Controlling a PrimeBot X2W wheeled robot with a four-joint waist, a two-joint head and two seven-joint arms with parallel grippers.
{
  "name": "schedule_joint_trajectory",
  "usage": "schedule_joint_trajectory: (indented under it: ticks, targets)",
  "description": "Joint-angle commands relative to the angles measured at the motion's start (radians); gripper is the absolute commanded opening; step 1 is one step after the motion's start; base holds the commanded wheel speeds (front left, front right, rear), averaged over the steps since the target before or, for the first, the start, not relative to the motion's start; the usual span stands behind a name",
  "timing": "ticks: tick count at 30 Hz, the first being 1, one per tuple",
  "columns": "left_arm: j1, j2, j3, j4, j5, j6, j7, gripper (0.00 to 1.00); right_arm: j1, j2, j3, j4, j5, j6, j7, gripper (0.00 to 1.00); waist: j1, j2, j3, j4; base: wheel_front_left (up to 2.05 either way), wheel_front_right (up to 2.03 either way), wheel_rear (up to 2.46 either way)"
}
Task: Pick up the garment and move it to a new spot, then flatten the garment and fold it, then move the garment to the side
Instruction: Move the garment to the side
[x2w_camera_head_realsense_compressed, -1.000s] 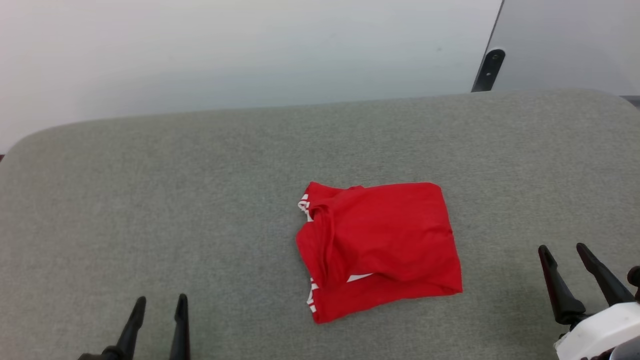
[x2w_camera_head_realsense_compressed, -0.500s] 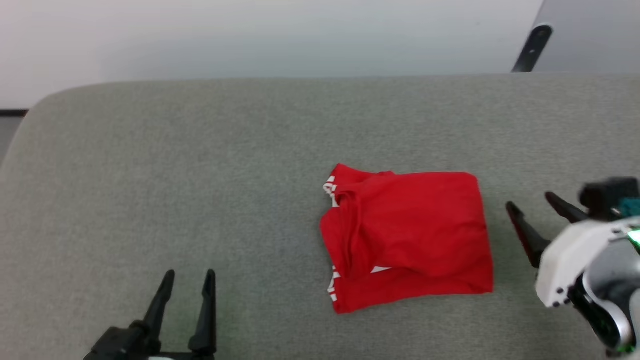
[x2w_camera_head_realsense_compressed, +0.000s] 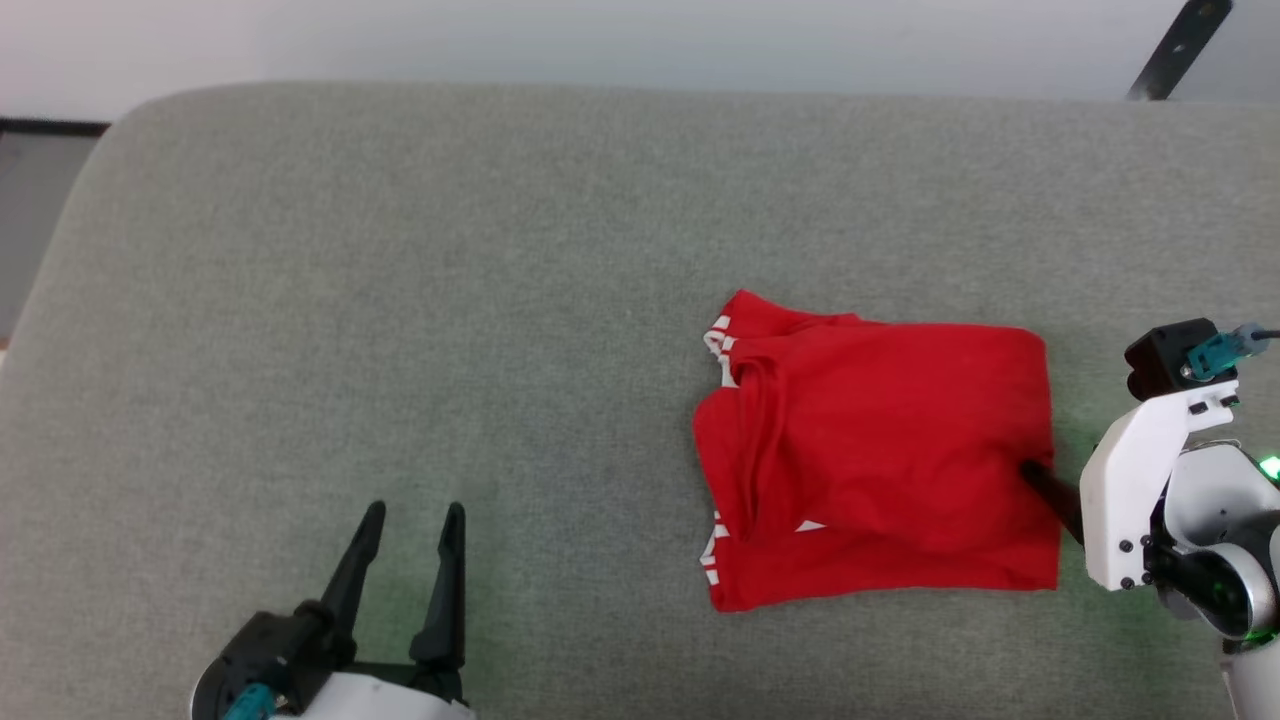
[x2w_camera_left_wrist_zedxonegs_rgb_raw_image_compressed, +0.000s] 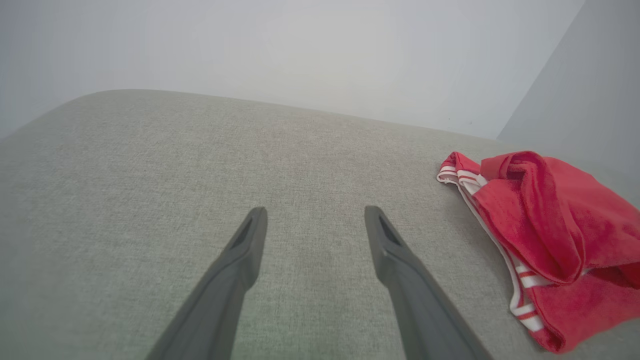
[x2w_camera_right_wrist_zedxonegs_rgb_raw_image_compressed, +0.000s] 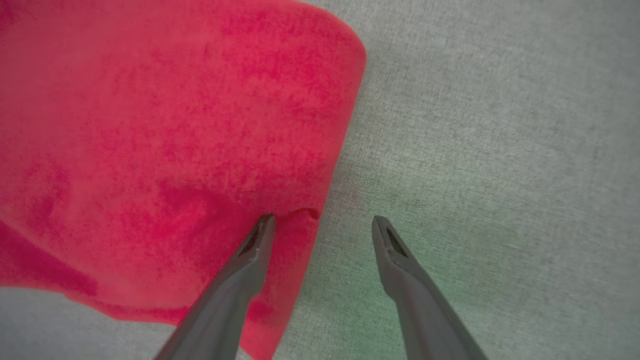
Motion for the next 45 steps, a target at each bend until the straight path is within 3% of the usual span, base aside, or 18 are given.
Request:
schedule_joint_trajectory:
  ticks: [1,13,14,17,29,35,45]
  targets:
    - [-0.019,-0.004,-0.002,0.004,0.000,-0.008,-0.006,1.00,-0.019,0.007,-0.008,0.007,0.018,-0.002,0.014,1.00,0.0000,0.0000,0.029,0.017,0.00,0.00,0.00]
    - [-0.095,-0.028,0.005,0.021,0.032,-0.029,-0.009,1.00,-0.080,0.042,0.002,0.166,0.027,-0.002,0.040,1.00,0.0000,0.0000,0.088,0.044,0.00,0.00,0.00]
    - [-0.098,-0.031,0.008,0.019,0.032,-0.031,-0.009,1.00,-0.082,0.040,0.005,0.175,0.029,-0.002,0.038,0.66,0.0000,0.0000,0.088,0.046,0.00,0.00,0.00]
    - [-0.102,-0.040,0.021,0.010,0.040,-0.034,-0.009,1.00,-0.084,0.037,0.009,0.196,0.036,-0.002,0.028,0.00,0.0000,0.0000,0.088,0.050,0.00,0.00,0.00]
    - [-0.087,-0.055,0.044,-0.013,0.062,-0.054,-0.007,1.00,-0.083,0.046,-0.024,0.217,0.099,-0.002,-0.076,0.00,0.0000,0.0000,0.062,0.011,0.00,0.00,0.00]
    - [-0.088,-0.050,0.059,-0.036,0.075,-0.058,-0.008,1.00,-0.083,0.001,-0.013,0.173,0.152,-0.002,-0.139,0.00,0.0000,0.0000,0.052,-0.045,0.00,0.00,0.00]
    - [-0.105,-0.013,0.076,-0.088,0.095,-0.060,-0.007,1.00,-0.096,-0.113,-0.127,0.062,0.158,-0.002,-0.130,0.00,0.0000,0.0000,0.075,-0.136,0.00,0.00,0.00]
